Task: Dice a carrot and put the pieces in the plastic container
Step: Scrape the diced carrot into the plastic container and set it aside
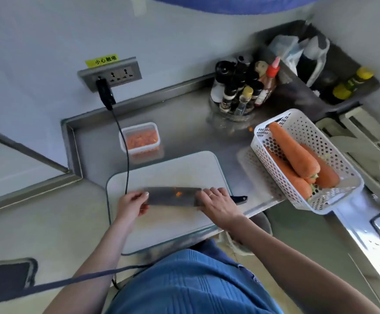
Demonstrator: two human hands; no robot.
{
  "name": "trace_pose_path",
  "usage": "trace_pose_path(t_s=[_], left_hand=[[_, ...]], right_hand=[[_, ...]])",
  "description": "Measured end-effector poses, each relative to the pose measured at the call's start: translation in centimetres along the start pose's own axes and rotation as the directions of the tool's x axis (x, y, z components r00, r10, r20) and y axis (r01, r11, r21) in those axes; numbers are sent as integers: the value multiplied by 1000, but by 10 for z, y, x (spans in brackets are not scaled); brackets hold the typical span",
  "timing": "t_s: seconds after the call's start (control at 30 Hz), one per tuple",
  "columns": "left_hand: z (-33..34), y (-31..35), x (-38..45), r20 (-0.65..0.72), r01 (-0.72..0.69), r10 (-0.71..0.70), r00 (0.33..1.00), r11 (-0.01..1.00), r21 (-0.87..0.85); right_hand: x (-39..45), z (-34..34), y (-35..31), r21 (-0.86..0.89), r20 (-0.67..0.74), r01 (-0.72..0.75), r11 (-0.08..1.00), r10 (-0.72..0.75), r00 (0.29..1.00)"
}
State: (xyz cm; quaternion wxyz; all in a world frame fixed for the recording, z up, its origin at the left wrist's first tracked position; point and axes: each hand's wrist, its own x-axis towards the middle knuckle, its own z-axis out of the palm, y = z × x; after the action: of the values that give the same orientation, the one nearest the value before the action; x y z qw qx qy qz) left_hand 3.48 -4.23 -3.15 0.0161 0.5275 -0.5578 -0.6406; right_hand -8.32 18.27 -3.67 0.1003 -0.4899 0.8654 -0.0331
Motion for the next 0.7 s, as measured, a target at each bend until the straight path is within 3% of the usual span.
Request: trace_pose_path(t_s=[0.07,0.17,0.23,0.33,0.43,0.6,0.7], left_hand=[[-1,-4,-3,-18,-15,15,1000,1000,-13],[-1,-10,-6,-63,-64,63,996,998,-8],[-2,-11,-7,-76,-85,83,994,996,-15],[-3,-10,-10,-48,-104,103,994,994,-28],[-5,-10,-11,-34,-118,118,992,993,0],[-7,-11,-13,-35,-118,118,992,993,12],[-7,-10,-13,-35,-108,108,994,994,-7]], right_hand=[[0,-1,-1,103,100,-54,993,43,994],[10,-12,-9,321,-16,-91,943,102,995],[29,-21,-17,427,-5,-85,900,96,995],[57,-26,-27,464,128,-107,879,53,990],[69,-19,-30,496,161,-118,860,43,986],[75,-20,-26,702,207,-270,659,174,963],[79,-21,-23,712,224,-318,626,227,948]])
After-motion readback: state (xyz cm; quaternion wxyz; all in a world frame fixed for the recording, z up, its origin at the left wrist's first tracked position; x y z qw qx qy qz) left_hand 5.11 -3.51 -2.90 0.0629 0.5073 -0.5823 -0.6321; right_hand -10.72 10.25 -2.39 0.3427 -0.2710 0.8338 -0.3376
